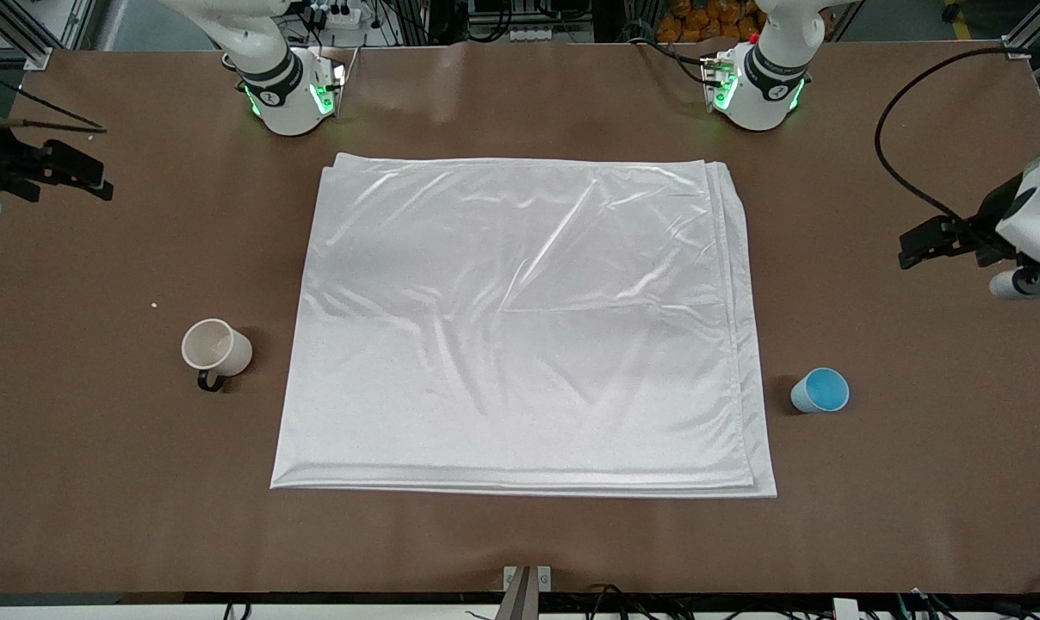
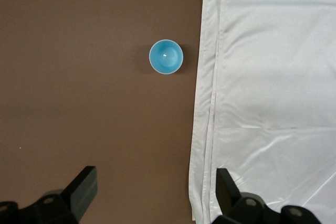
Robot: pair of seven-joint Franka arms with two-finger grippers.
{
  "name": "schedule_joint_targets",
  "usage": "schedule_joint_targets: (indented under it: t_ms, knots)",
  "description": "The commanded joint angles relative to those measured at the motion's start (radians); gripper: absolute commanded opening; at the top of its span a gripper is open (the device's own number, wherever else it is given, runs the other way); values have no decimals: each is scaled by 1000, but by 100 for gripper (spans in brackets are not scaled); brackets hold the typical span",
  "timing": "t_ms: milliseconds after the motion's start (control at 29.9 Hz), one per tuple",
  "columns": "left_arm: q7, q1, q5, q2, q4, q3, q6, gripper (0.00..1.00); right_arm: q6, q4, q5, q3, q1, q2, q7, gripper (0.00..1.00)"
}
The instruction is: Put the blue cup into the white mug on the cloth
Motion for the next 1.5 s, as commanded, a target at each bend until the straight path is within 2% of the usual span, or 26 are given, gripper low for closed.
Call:
schedule_joint_targets:
  t_ms: [0,267,535,869,1036,1404,1470]
  knots:
    - [-10,13,16,82,-24,-4,76,100,55,28,-8,1,-37,117,-6,100]
    - [-7,57,29,196,-124,-1,329,100,214,33,-5,2,-39,269,-6,100]
    - [-7,69,65,337,-116,-2,501,100,376,85,-1,2,-39,422,-6,100]
    - [-22,69,70,410,-124,-1,536,100,590,140,-12,2,-39,628,-11,100]
    - [-24,80,154,430,-128,-1,565,100,665,139,-11,2,-37,706,-9,100]
    - [-24,91,156,475,-130,-2,600,100,656,127,-1,1,-42,740,-8,100]
    - [-24,91,156,486,-128,-2,605,100,647,114,0,2,-48,740,-11,98]
